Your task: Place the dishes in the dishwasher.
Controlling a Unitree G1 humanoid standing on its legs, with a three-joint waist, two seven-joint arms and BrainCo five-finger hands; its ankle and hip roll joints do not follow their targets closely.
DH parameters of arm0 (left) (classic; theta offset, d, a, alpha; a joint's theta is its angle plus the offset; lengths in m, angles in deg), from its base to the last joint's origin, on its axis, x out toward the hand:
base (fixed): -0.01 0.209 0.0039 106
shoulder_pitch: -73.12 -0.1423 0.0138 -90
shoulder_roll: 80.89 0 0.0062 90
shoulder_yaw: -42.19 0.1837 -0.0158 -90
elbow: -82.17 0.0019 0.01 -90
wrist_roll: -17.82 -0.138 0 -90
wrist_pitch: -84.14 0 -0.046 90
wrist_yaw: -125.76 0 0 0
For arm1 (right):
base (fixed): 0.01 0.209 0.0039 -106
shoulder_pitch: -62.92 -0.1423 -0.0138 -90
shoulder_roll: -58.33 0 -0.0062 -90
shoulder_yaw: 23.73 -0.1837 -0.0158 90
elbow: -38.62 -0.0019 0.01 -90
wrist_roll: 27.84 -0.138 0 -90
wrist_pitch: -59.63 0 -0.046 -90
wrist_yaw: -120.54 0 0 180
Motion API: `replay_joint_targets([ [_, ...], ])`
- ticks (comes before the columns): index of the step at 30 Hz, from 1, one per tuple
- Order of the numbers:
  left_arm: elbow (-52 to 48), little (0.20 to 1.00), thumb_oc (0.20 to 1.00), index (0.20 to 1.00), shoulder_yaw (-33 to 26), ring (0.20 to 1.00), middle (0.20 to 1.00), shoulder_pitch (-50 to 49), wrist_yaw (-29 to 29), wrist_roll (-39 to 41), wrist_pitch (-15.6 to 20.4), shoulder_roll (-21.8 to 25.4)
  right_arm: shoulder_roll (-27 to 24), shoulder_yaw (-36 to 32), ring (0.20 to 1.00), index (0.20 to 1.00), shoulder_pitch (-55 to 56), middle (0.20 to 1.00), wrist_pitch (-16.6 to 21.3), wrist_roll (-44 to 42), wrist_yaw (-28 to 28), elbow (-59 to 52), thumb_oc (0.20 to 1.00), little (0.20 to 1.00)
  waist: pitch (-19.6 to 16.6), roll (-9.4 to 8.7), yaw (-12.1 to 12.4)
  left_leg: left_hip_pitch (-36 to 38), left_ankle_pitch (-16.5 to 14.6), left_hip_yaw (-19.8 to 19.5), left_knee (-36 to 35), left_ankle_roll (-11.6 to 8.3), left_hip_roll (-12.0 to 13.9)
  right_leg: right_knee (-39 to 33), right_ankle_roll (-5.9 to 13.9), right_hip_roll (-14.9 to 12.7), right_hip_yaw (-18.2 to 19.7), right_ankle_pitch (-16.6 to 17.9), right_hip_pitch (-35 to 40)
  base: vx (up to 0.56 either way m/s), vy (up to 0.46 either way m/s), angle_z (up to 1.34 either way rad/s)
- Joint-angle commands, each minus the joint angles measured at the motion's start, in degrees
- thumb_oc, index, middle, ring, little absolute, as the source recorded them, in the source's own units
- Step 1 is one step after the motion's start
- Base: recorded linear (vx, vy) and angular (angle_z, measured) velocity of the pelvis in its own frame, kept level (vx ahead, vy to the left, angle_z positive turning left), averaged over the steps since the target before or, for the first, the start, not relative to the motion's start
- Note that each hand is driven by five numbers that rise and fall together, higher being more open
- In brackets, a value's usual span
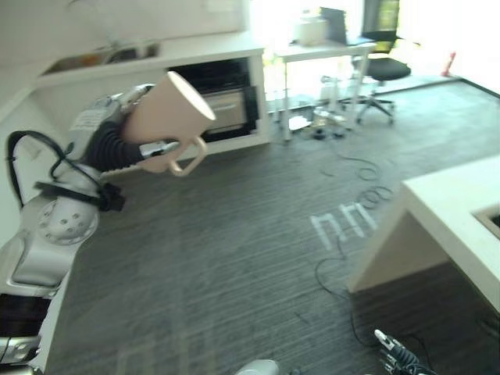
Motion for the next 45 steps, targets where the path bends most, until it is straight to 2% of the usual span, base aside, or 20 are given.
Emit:
replay_joint_targets([
  [1, -2.0, 0.2, 0.2, 0.2, -7.4, 0.2, 0.2, -1.7, 1.3, 2.2, 1.9, 2.5, -1.4, -2.7, 1.0, 1.0, -0.7, 1.0, 2.8, -2.1, 0.1, -0.4, 1.0, 1.0, -1.5, 0.19, -1.9, -0.7, -4.2, 4.6, 4.9, 11.48, 3.0, -9.7, 6.47, -5.5, -6.9, 9.8, 4.1, 0.18, -0.173, 1.47],
  [2, -2.3, 0.2, 0.2, 0.2, -5.9, 0.2, 0.2, -1.4, 0.8, 1.2, 1.7, 2.1, -1.6, -2.1, 1.0, 1.0, -1.0, 1.0, 3.3, -0.9, -0.1, -0.3, 1.0, 1.0, -1.4, -1.35, -2.8, -1.1, -4.6, 4.1, 4.9, 10.7, 1.8, -9.7, 7.93, -4.9, -2.8, 10.4, -1.5, 0.26, -0.253, 0.39],
  [4, -2.6, 0.2, 0.2, 0.2, -4.7, 0.2, 0.2, -0.9, 1.1, 1.0, 2.1, 2.3, -1.6, -2.7, 1.0, 1.0, -1.6, 1.0, 3.1, -0.8, -0.3, 1.5, 1.0, 1.0, -2.2, -1.85, -3.2, -1.7, -5.3, 4.2, 4.9, 10.75, 1.7, -9.7, 8.67, -4.3, 0.2, 12.0, -5.8, 0.34, -0.321, -0.02],
  [9, -4.8, 0.2, 0.2, 0.2, -4.2, 0.2, 0.2, -1.5, 2.6, -1.4, 1.7, -0.1, -2.6, -0.6, 1.0, 1.0, -3.7, 1.0, 2.6, 0.6, 1.0, 3.3, 1.0, 1.0, -2.1, -2.73, -2.5, 3.8, -4.5, 3.8, 4.9, 10.91, 1.5, -9.7, 5.52, -1.1, 1.1, 7.3, -2.7, 0.43, -0.38, 0.08],
  [10, -5.3, 0.2, 0.2, 0.2, -4.1, 0.2, 0.2, -1.7, 2.6, -1.1, 1.7, -0.3, -3.2, -0.1, 1.0, 1.0, -3.9, 1.0, 2.4, 0.5, 1.2, 3.3, 1.0, 1.0, -1.7, -3.27, -2.3, 4.9, -0.6, 4.8, 5.7, 9.92, 1.3, -9.7, 4.63, -0.9, 1.5, 6.5, -1.3, 0.52, -0.459, 0.08],
  [12, -6.7, 0.2, 0.2, 0.2, -3.2, 0.2, 0.2, -0.4, 1.0, -0.8, 0.7, -1.2, -4.7, -1.2, 1.0, 1.0, -3.6, 1.0, 2.9, 1.0, 0.4, 3.5, 1.0, 1.0, 0.5, -3.25, -2.6, -3.5, 8.1, 8.5, 18.7, 5.7, 5.1, -9.7, 1.08, 0.6, 0.3, 4.3, 3.0, 0.38, -0.318, 0.32],
  [13, -6.6, 0.2, 0.2, 0.2, -3.0, 0.2, 0.2, 0.0, 0.8, -0.8, 0.7, -1.3, -4.8, -1.4, 1.0, 1.0, -3.6, 1.0, 3.0, 1.2, 0.1, 3.7, 1.0, 1.0, 0.5, -3.23, -2.6, -4.0, 8.2, 8.6, 18.1, 5.66, 5.1, -9.7, 1.03, 0.7, 0.2, 4.0, 3.2, 0.4, -0.121, 0.46],
  [15, -6.1, 0.2, 0.2, 0.2, -3.6, 0.2, 0.2, 0.1, -1.0, -0.8, 0.7, -2.3, -4.6, -1.2, 1.0, 1.0, -4.5, 1.0, 2.3, 3.1, 0.3, 4.3, 1.0, 1.0, 0.4, -2.62, -1.9, -4.8, 9.2, 8.3, 4.9, 5.56, 3.8, -9.7, 1.37, 1.9, 1.3, 2.1, 4.6, 0.46, 0.047, 0.15],
  [18, -7.1, 0.2, 0.2, 0.2, -3.0, 0.2, 0.2, -0.2, -0.4, -2.6, 0.1, -4.9, -5.0, -0.3, 1.0, 1.0, -5.2, 1.0, 1.4, 2.5, 1.2, 5.1, 1.0, 1.0, 0.5, 0.1, -1.4, -16.3, 10.7, 5.4, 4.9, 2.33, 8.9, -9.7, 0.87, 4.6, 0.8, -0.2, 7.4, 0.53, 0.163, -0.27],
  [23, -4.3, 0.2, 0.2, 0.2, -3.3, 0.2, 0.2, 1.1, -1.4, -3.9, 1.9, -5.7, -4.7, -0.5, 1.0, 1.0, -3.2, 1.0, 2.0, 4.3, 1.6, 5.6, 1.0, 1.0, -1.5, -0.19, -2.2, -17.3, 9.7, 8.0, 4.9, 2.47, 12.4, -9.7, 1.75, 2.9, -0.7, -3.4, 11.1, 0.48, 0.195, -0.44],
  [26, -3.4, 0.2, 0.2, 0.2, -2.3, 0.2, 0.2, 4.2, -3.7, -2.6, 2.0, -4.6, -3.8, -2.6, 1.0, 1.0, -1.7, 1.0, 1.6, 3.3, 3.2, 6.1, 1.0, 1.0, -2.1, -1.27, -2.2, -13.9, 7.3, 8.6, 4.9, 4.65, 9.5, -9.7, 2.73, 0.8, -1.3, -4.6, 15.8, 0.57, 0.282, -0.52],
  [27, -2.5, 0.2, 0.2, 0.2, -1.2, 0.2, 0.2, 5.7, -4.1, -3.3, 2.8, -4.3, -2.9, -3.0, 1.0, 1.0, -0.8, 1.0, 2.2, 2.1, 3.8, 5.9, 1.0, 1.0, -2.7, -1.66, -2.7, -13.0, 6.4, 9.1, 4.9, 5.93, 8.6, -9.7, 3.9, 0.3, -2.3, -1.7, 17.2, 0.61, 0.341, -0.24],
  [28, -1.6, 0.2, 0.2, 0.2, 0.6, 0.2, 0.2, 7.4, -3.8, -3.8, 3.2, -3.8, -2.0, -3.1, 1.0, 1.0, -0.1, 1.0, 2.6, 1.2, 4.1, 5.3, 1.0, 1.0, -2.8, -1.75, -3.5, -11.6, 5.3, 9.1, 4.9, 7.41, 7.7, -9.0, 5.61, -0.4, -3.5, 4.5, 18.2, 0.51, 0.331, 0.11],
  [29, -1.2, 0.2, 0.2, 0.2, 2.0, 0.2, 0.2, 9.3, -3.7, -3.8, 3.1, -3.1, -1.2, -3.2, 1.0, 1.0, 0.7, 1.0, 3.2, 0.5, 4.3, 4.0, 1.0, 1.0, -2.5, -1.54, -4.4, -10.3, 4.3, 9.0, 4.9, 8.95, 6.7, -2.7, 6.44, -1.7, -4.2, 9.0, 16.0, 0.4, 0.31, 0.62],
  [31, -0.7, 0.2, 0.2, 0.2, 3.8, 0.2, 0.2, 10.9, -3.5, -2.9, 2.7, -1.6, -0.2, -3.0, 1.0, 1.0, 1.0, 1.0, 3.5, -0.6, 4.8, 3.0, 1.0, 1.0, -1.8, -1.39, -4.8, -7.2, 2.4, 9.9, 4.9, 10.69, 5.2, 9.8, 7.07, -4.9, -4.3, 13.9, 9.2, 0.33, 0.241, 0.88],
  [32, -0.6, 0.2, 0.2, 0.2, 4.0, 0.2, 0.2, 11.0, -3.4, -2.7, 2.7, -1.2, 0.0, -2.9, 1.0, 1.0, 0.9, 1.0, 3.5, -0.9, 5.0, 2.9, 1.0, 1.0, -1.6, -1.23, -4.9, -6.6, 1.9, 10.0, 4.9, 10.85, 5.2, 10.4, 6.88, -4.9, -4.4, 14.0, 8.0, 0.29, 0.106, 0.46],
  [34, -0.8, 0.2, 0.2, 0.2, 4.5, 0.2, 0.2, 10.3, -2.6, -3.4, 3.2, 0.1, -0.2, -2.5, 1.0, 1.0, 0.2, 1.0, 4.1, -0.7, 3.7, 2.9, 1.0, 1.0, -0.8, -0.64, -6.1, -3.8, 0.1, 8.9, 4.9, 10.64, 5.3, 2.1, 5.6, 0.5, -5.0, 11.2, 3.2, 0.36, -0.141, 0.01],
  [36, -2.4, 0.2, 0.2, 0.2, 4.0, 0.2, 0.2, 9.9, -2.3, -4.4, 2.1, 0.8, -0.9, -2.2, 1.0, 1.0, -0.8, 1.0, 4.0, -1.2, 3.0, 2.5, 1.0, 1.0, -0.3, -0.81, -6.4, -2.1, -1.5, 8.8, 4.9, 10.31, 5.4, -9.7, 5.53, 0.1, -5.8, 13.1, 0.8, 0.31, -0.267, -0.01],
  [41, -4.4, 0.2, 0.2, 0.2, 4.0, 0.2, 0.2, 9.8, -1.6, -3.1, 1.0, 4.1, -1.1, -3.3, 1.0, 1.0, -2.4, 1.0, 4.4, -1.8, 1.6, 3.5, 1.0, 1.0, -0.6, -2.96, -5.9, 0.8, -5.7, 10.0, 4.9, 10.36, 3.6, -9.7, 7.87, -5.6, -2.3, 13.2, -11.5, 0.28, -0.317, -0.06],
  [45, -6.2, 0.2, 0.2, 0.2, 1.1, 0.2, 0.2, 6.0, -3.1, -2.6, 0.7, 4.9, -1.9, -2.4, 1.0, 1.0, -3.4, 1.0, 2.6, -0.8, 1.5, 4.3, 1.0, 1.0, -1.5, -2.21, -5.2, 4.7, -7.1, 10.2, 4.9, 10.08, 5.2, -9.7, 7.5, -4.1, -4.4, 11.7, -6.9, 0.44, -0.388, -0.09],
])
